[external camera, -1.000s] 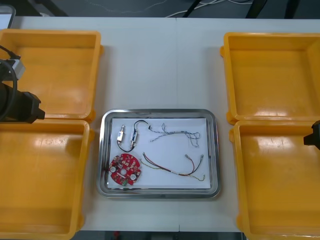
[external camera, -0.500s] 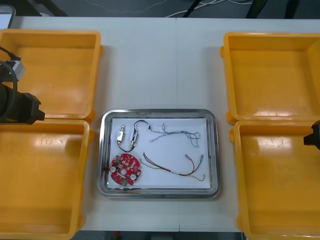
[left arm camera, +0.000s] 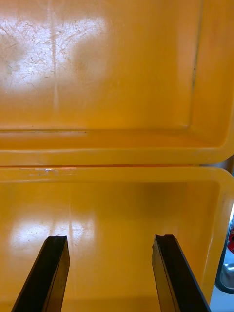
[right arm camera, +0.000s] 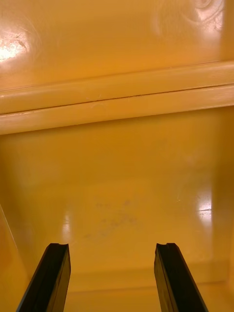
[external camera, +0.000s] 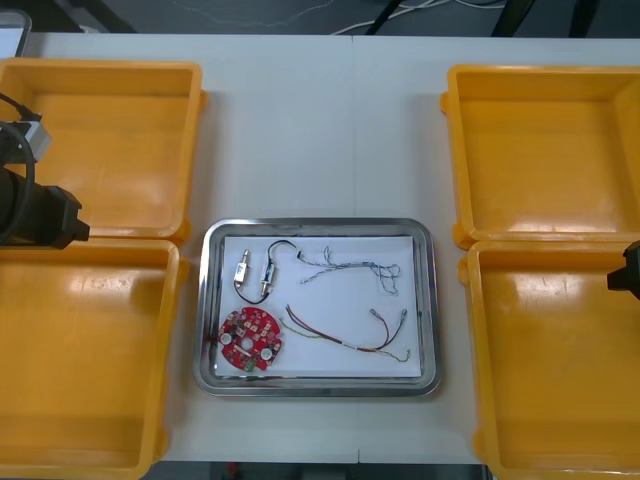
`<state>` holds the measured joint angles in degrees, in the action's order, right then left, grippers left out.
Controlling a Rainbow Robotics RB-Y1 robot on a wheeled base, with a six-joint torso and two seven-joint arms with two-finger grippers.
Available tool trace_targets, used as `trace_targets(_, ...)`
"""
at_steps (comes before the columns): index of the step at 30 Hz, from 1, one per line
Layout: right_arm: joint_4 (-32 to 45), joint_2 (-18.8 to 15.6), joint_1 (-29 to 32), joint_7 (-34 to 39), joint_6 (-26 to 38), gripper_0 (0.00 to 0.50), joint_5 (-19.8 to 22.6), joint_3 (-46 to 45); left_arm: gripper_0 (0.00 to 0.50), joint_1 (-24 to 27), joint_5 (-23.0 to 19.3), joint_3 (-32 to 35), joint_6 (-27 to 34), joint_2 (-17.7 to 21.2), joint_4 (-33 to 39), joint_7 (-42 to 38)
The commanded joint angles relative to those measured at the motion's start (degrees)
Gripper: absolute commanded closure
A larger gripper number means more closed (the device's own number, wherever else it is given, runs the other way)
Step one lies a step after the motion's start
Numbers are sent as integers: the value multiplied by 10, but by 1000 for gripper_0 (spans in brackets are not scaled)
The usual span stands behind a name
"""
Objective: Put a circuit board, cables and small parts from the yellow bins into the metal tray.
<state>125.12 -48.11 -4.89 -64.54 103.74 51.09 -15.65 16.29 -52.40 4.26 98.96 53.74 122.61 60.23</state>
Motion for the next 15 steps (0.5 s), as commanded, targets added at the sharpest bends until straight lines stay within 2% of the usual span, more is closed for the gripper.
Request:
trace_targets(1, 6, -2, 3, -7, -4, 0, -4, 4, 0, -13, 5, 15, -6, 27, 18, 41)
trace_targets(15, 6, -2, 3, -7, -4, 0, -4, 4, 0, -13, 3, 15, -3, 27, 18, 46)
